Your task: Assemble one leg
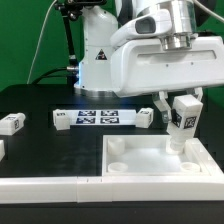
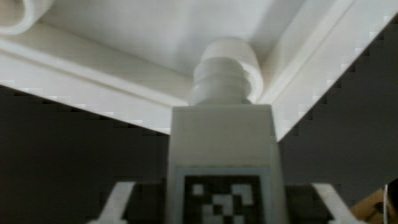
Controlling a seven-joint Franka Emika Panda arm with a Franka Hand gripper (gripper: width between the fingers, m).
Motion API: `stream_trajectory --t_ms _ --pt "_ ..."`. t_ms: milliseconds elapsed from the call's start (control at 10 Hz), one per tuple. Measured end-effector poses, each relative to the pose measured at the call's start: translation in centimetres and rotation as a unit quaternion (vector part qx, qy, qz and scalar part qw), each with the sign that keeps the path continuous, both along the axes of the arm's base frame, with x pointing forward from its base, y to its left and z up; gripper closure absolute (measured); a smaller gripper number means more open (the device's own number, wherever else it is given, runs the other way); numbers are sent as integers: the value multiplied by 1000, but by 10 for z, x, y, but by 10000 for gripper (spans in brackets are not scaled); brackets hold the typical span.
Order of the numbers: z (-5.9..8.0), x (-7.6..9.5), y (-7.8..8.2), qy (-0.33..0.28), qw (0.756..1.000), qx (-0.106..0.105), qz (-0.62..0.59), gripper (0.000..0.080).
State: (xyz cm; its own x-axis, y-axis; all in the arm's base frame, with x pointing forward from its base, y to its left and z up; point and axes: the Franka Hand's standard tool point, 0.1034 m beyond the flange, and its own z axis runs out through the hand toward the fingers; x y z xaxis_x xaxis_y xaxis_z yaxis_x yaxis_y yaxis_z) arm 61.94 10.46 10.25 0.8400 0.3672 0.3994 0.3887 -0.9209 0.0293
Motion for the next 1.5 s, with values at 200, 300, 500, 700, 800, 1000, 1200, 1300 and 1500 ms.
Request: stream_trajectory --t_ms 200,300,500,700,800,1000,1200,1300,1500 --pt "0 4 -8 -64 998 3 1 514" --pt "-4 1 -8 -60 998 3 1 514" --pt "-6 -4 -3 -63 998 4 5 514" --pt "-8 -1 3 -62 998 5 8 514" --pt "-8 5 5 -63 998 6 9 514" --pt "-11 17 8 -68 998 9 8 514" --pt "-17 17 12 -65 998 10 11 514" --pt "-21 15 14 -62 998 11 12 514" --pt "-28 12 16 -58 998 11 13 514"
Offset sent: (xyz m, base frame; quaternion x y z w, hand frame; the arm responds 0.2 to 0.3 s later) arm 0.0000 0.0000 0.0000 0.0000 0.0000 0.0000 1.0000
